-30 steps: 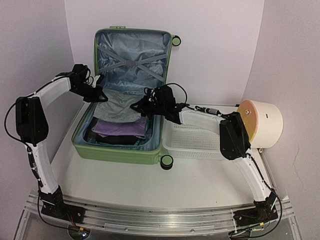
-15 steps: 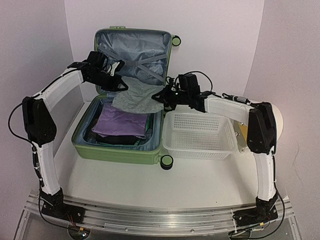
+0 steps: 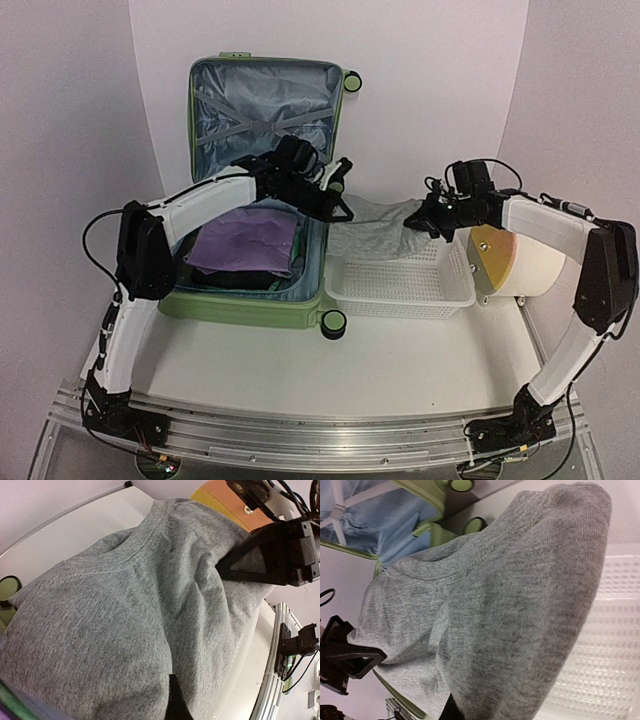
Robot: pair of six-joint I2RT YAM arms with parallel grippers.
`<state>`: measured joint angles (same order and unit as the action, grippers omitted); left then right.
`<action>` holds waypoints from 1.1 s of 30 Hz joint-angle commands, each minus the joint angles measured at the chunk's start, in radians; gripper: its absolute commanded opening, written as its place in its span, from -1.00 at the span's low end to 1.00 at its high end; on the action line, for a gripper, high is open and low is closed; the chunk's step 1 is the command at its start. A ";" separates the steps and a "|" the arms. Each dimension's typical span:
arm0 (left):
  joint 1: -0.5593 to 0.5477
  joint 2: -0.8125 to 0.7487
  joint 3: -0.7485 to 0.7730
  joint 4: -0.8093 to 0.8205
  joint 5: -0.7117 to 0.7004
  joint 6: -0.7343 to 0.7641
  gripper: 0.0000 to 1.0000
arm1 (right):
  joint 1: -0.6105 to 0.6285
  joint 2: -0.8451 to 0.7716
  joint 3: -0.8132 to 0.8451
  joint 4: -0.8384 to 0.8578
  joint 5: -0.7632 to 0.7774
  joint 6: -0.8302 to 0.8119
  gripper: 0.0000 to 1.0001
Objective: Open, take out, and arrange the luggage
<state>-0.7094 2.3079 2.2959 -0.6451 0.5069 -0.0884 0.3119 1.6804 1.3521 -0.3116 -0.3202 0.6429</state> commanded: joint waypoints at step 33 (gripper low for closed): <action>-0.109 0.078 0.184 0.049 -0.374 0.220 -0.09 | 0.042 0.220 0.226 -0.450 0.557 -0.291 -0.43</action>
<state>-0.8013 2.4718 2.3869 -0.5621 0.2092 0.0417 0.3209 1.8510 1.5356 -0.7074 0.1394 0.3557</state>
